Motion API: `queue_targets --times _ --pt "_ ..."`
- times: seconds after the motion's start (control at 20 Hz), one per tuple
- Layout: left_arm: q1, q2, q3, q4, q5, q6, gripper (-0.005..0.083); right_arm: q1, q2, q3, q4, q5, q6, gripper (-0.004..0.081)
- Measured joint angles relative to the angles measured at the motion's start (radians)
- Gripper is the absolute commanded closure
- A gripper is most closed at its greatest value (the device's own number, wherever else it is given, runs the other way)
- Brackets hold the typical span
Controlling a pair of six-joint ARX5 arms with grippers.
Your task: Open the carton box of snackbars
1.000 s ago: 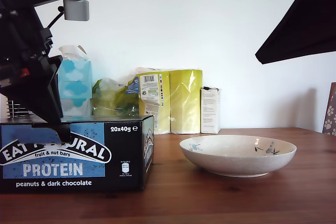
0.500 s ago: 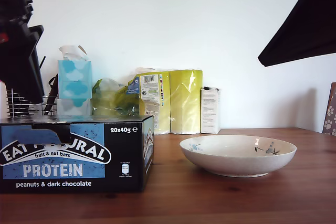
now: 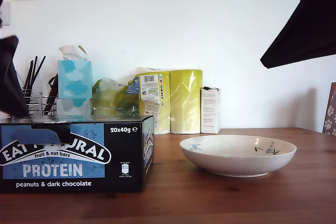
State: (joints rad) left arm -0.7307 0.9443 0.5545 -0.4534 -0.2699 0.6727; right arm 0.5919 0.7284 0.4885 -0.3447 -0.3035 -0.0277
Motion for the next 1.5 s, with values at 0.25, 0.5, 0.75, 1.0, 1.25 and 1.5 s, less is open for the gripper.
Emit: queue_targets --times 0.25,0.5,0.75,1.0,1.25,1.5 --pt "0.047 0.032 0.010 0.045 0.128 0.033 0.0587 0.000 0.000 0.000 0.000 0.000 0.000 0.0783" --pt "0.093 0.145 0.010 0.160 0.138 0.138 0.0298 0.000 0.000 0.000 0.000 0.000 0.000 0.0783" --pt "0.091 0.214 0.010 0.277 0.077 0.199 0.0369 0.000 0.000 0.000 0.000 0.000 0.000 0.0783" --pt "0.092 0.238 0.010 0.298 0.053 0.240 0.0528 0.000 0.000 0.000 0.000 0.000 0.000 0.0783" --pt "0.091 0.238 0.010 0.300 0.055 0.255 0.0743 0.000 0.000 0.000 0.000 0.000 0.000 0.0783" --pt "0.091 0.238 0.010 0.310 0.054 0.275 0.0793 0.000 0.000 0.000 0.000 0.000 0.000 0.0783"
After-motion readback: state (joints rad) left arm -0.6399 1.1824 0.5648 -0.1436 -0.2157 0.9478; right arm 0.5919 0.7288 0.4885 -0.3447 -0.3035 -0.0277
